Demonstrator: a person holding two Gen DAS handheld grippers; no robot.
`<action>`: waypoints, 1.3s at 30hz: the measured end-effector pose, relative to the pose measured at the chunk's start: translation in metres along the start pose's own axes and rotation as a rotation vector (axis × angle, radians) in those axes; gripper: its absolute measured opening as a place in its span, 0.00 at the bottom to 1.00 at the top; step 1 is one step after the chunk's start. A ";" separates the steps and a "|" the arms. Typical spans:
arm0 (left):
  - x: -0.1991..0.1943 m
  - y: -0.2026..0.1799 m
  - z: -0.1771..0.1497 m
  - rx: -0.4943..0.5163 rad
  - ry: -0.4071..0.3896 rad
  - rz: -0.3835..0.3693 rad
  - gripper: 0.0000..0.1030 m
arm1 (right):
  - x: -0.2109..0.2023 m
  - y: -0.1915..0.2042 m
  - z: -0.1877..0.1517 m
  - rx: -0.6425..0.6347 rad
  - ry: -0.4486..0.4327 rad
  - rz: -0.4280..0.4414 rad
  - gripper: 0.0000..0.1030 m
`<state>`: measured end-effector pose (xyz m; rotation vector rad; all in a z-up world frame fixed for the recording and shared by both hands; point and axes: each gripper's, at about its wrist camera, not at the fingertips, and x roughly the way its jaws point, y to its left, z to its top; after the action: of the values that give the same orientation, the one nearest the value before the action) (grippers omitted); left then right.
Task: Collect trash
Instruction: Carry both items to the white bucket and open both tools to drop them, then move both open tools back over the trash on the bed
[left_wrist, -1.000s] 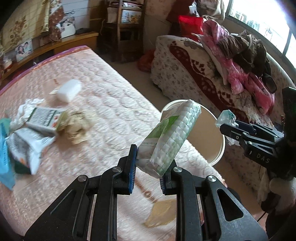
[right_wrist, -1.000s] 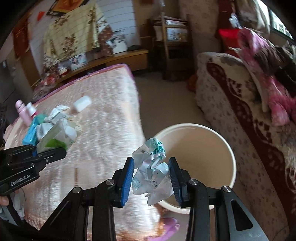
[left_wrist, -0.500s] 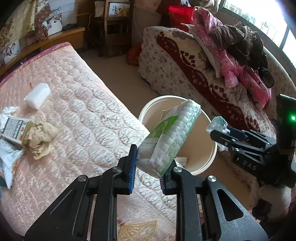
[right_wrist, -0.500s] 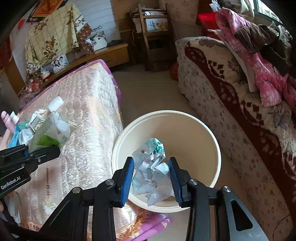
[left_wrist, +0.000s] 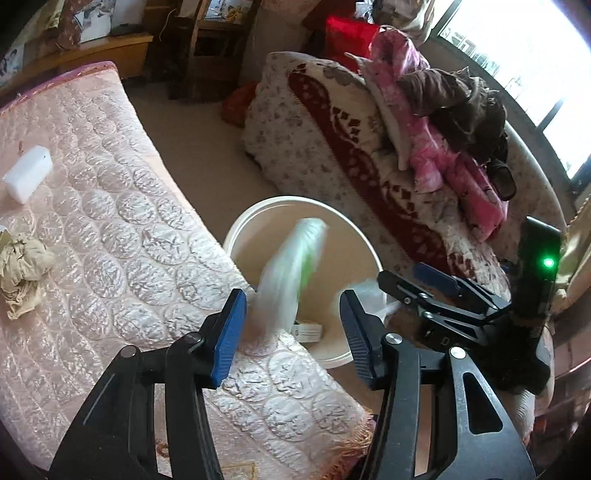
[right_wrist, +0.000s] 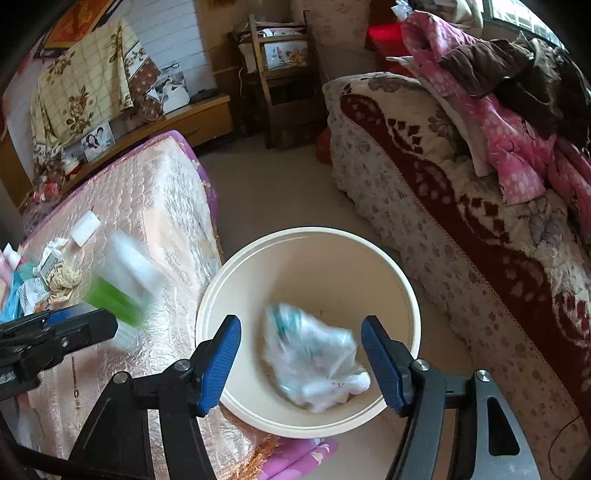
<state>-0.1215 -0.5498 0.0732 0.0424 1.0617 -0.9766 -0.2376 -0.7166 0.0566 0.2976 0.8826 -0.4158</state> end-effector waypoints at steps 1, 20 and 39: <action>0.000 -0.002 0.000 0.008 0.001 0.006 0.50 | 0.000 -0.001 0.000 -0.001 0.003 -0.003 0.63; -0.042 0.026 -0.024 0.027 -0.073 0.189 0.50 | -0.004 0.041 -0.010 -0.051 0.013 0.031 0.63; -0.141 0.107 -0.070 -0.053 -0.196 0.349 0.50 | -0.020 0.141 -0.008 -0.188 -0.010 0.118 0.66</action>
<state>-0.1159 -0.3615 0.0980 0.0837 0.8630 -0.6234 -0.1888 -0.5849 0.0790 0.1737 0.8829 -0.2229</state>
